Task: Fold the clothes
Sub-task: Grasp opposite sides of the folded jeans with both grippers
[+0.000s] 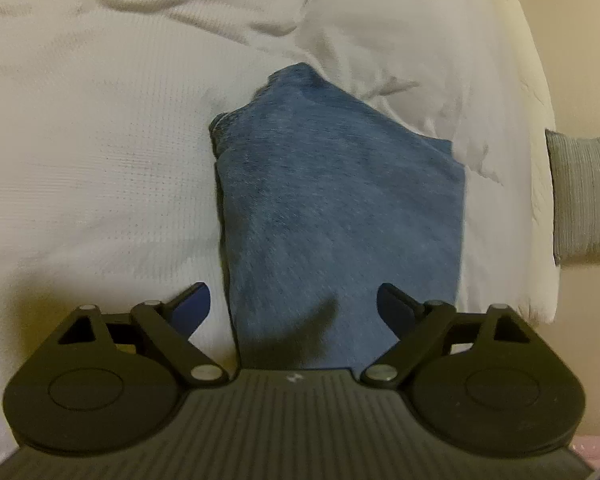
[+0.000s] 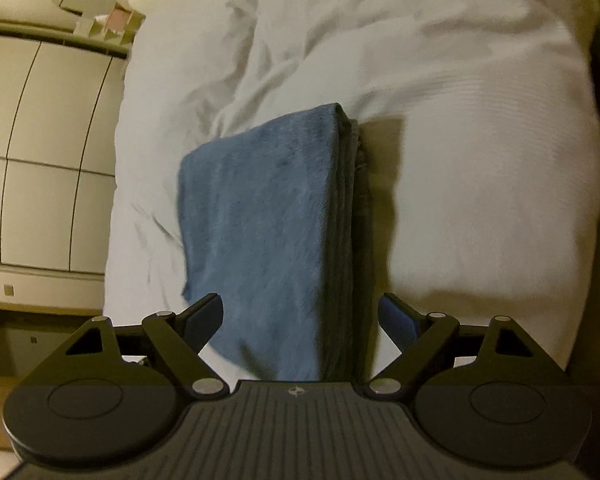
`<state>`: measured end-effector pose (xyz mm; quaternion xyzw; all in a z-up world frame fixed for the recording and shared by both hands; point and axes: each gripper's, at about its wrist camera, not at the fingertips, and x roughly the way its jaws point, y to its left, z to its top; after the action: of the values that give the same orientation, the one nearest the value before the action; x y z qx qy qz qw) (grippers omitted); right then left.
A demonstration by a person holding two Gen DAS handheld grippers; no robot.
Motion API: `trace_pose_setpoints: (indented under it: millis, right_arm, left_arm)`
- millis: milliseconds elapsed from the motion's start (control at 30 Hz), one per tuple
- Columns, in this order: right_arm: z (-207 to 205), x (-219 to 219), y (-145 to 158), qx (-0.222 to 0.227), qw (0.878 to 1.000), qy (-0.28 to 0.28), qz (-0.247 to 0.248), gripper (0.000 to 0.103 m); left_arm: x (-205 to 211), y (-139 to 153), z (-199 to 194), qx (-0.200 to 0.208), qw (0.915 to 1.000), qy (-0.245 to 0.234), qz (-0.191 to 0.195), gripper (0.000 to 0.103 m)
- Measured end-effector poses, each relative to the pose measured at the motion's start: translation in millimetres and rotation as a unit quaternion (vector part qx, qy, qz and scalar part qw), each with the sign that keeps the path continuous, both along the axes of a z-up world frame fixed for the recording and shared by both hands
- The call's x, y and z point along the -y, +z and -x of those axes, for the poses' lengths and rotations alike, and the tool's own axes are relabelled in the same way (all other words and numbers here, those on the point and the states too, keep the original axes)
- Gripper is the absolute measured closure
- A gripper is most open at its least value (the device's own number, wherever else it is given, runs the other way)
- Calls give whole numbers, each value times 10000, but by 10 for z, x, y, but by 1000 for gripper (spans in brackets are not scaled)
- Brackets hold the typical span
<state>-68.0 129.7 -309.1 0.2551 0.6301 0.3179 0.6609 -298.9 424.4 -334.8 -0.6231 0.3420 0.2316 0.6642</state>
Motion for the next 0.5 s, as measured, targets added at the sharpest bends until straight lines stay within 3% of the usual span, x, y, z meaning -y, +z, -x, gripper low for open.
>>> trace_pose_setpoints:
  millis: [133,333,433,500]
  right_arm:
    - [-138,-95,-293,-86,9999,115,-9,16]
    - [-247,-150,-564,-70,9991,135,-408,17]
    - [-291,-243,-626,43,9982,222,-549,21]
    - [-331,-316,-627,64,9971,291,-705,37]
  left_arm:
    - [2,-235,19,222,9993,281,70,34]
    - [-38,-407,-47,679,9957,603,155,42]
    - [-70,-396,-159,674,9963,524,45,42]
    - [-77,-385,-157,720,9961,503,27,42]
